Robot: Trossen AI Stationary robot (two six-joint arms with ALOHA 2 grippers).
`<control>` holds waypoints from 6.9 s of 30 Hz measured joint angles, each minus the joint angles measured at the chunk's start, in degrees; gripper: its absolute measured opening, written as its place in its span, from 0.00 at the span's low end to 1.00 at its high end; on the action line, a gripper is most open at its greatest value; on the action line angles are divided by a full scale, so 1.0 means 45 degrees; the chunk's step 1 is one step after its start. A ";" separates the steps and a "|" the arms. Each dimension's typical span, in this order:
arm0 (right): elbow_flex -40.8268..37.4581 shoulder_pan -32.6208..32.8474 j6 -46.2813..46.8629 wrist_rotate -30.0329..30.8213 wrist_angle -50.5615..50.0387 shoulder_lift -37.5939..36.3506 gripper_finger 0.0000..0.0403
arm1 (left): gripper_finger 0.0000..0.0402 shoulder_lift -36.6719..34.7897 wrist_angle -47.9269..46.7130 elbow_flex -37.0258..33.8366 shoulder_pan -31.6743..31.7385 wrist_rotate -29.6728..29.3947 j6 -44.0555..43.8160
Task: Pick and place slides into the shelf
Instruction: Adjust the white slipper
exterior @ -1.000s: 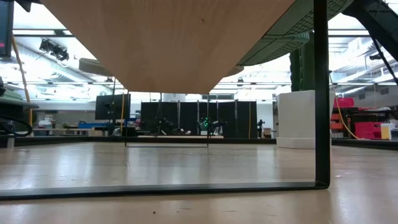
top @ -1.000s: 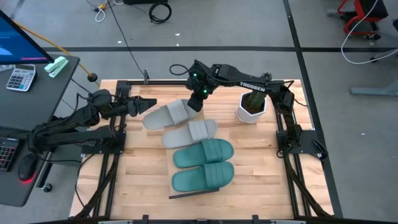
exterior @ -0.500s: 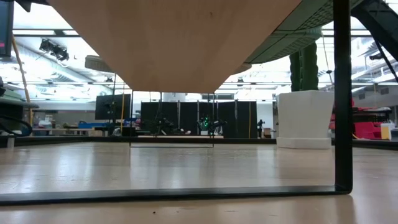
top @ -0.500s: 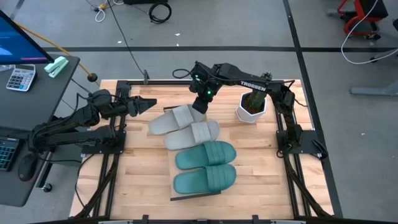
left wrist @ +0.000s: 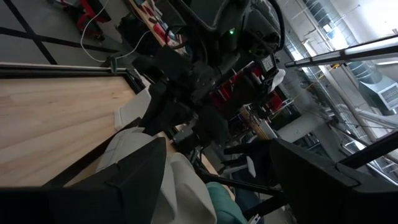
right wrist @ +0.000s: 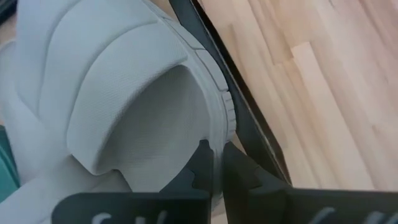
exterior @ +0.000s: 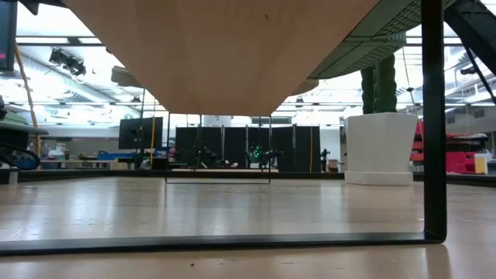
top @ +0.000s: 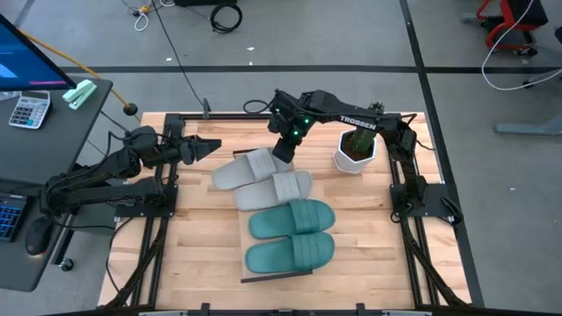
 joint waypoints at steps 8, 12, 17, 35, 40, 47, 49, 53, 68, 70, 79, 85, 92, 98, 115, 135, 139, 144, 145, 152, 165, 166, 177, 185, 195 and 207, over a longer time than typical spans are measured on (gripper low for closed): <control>0.0010 0.0370 -0.0685 0.1473 -0.0123 -0.0024 0.03 | 0.73 0.0004 -0.0126 -0.0005 0.0000 -0.0069 -0.0015; 0.0010 0.0578 -0.1114 0.2069 -0.0176 -0.0024 0.03 | 0.73 0.0004 -0.0123 -0.0005 0.0000 -0.0086 -0.0029; 0.0011 0.0603 -0.1204 0.2064 -0.0508 -0.0024 0.03 | 0.73 0.0004 -0.0121 -0.0005 0.0000 -0.0088 -0.0034; 0.1240 0.0590 -0.1904 0.1910 -0.1720 0.0078 0.26 | 0.73 -0.0001 -0.0124 -0.0005 -0.0005 -0.0088 -0.0034; 0.1757 0.0594 -0.2301 0.2331 -0.2307 0.0078 0.33 | 0.73 -0.0001 -0.0126 -0.0005 -0.0005 -0.0086 -0.0024; 0.2302 0.1326 -0.6046 0.2587 -0.1506 0.0054 0.36 | 0.73 -0.0013 -0.0136 -0.0005 -0.0005 -0.0083 0.0107; 0.2302 0.1641 -0.7034 0.2962 -0.1083 0.0054 0.36 | 0.73 -0.0097 -0.0153 -0.0005 -0.0005 -0.0086 0.0107; 0.2302 0.2042 -0.8207 0.3546 0.0147 0.0049 0.36 | 0.73 -0.0380 -0.0158 -0.0005 -0.0005 -0.0087 0.0108; 0.1116 0.2168 -0.8401 0.3364 0.1629 -0.0019 0.36 | 0.73 -0.1103 -0.0497 -0.0005 -0.0005 -0.0225 0.0061; 0.0964 0.2153 -0.8271 0.3127 0.1696 -0.0026 0.36 | 0.73 -0.1103 -0.0500 -0.0005 -0.0005 -0.0229 0.0058; 0.0101 0.1960 -0.7466 0.2875 0.1799 -0.0038 0.15 | 0.73 -0.1102 -0.0510 -0.0005 -0.0005 -0.0234 0.0053; -0.0207 0.1824 -0.7293 0.2416 0.1408 -0.0009 0.02 | 0.73 -0.1098 -0.0520 -0.0005 -0.0005 -0.0314 0.0024; -0.0352 0.1653 -0.6931 0.2005 0.1335 -0.0009 0.03 | 0.73 -0.1098 -0.0583 -0.0005 -0.0005 -0.0342 0.0034; 0.0738 0.1653 -0.6565 0.2192 0.0845 0.0098 0.03 | 0.73 -0.1098 -0.0591 -0.0005 -0.0005 -0.0384 0.0046; 0.2103 0.1450 -0.0310 0.0265 -0.0787 0.0074 0.37 | 0.73 -0.1093 -0.0607 -0.0005 -0.0005 -0.0428 0.0103; 0.0853 0.1156 0.3003 -0.0144 0.0384 0.0018 0.45 | 0.73 -0.1098 -0.0563 -0.0005 -0.0005 -0.0423 0.0086; 0.0651 0.1148 0.3048 -0.0674 0.0615 0.0006 0.43 | 0.73 -0.1103 -0.0557 -0.0005 -0.0005 -0.0423 0.0084; 0.0651 0.1090 0.3110 -0.1698 0.0608 0.0010 0.28 | 0.73 -0.1103 -0.0554 -0.0005 -0.0005 -0.0423 0.0087; 0.0651 0.1055 0.3107 -0.1955 0.0611 0.0010 0.23 | 0.73 -0.1103 -0.0554 -0.0005 -0.0005 -0.0423 0.0087; 0.0651 0.0694 0.4067 -0.3468 0.0519 0.0018 0.03 | 0.73 -0.1103 -0.0554 -0.0005 -0.0005 -0.0423 0.0087; 0.0651 0.0591 0.4457 -0.4040 -0.0933 -0.0058 0.01 | 0.73 -0.1103 -0.0554 -0.0005 -0.0005 -0.0420 0.0097; 0.0651 0.0559 0.4498 -0.4088 -0.1041 -0.0058 0.01 | 0.73 -0.1103 -0.0554 -0.0005 -0.0005 -0.0423 0.0100; 0.0651 0.0317 0.4390 -0.3635 -0.0728 -0.0058 0.00 | 0.73 -0.1103 -0.0554 -0.0005 -0.0005 -0.0418 0.0276; 0.0646 0.0331 0.4434 -0.3312 -0.0099 0.0129 0.00 | 0.73 -0.1103 -0.0554 -0.0005 -0.0005 -0.0418 0.0291; 0.0646 0.0055 0.5056 -0.3638 0.0795 0.0213 0.00 | 0.73 -0.1108 -0.0549 -0.0005 -0.0005 -0.0423 0.0299; 0.0646 -0.0176 0.4652 -0.3299 0.0890 -0.0204 0.00 | 0.73 -0.1108 -0.0573 -0.0005 -0.0005 -0.0423 0.0436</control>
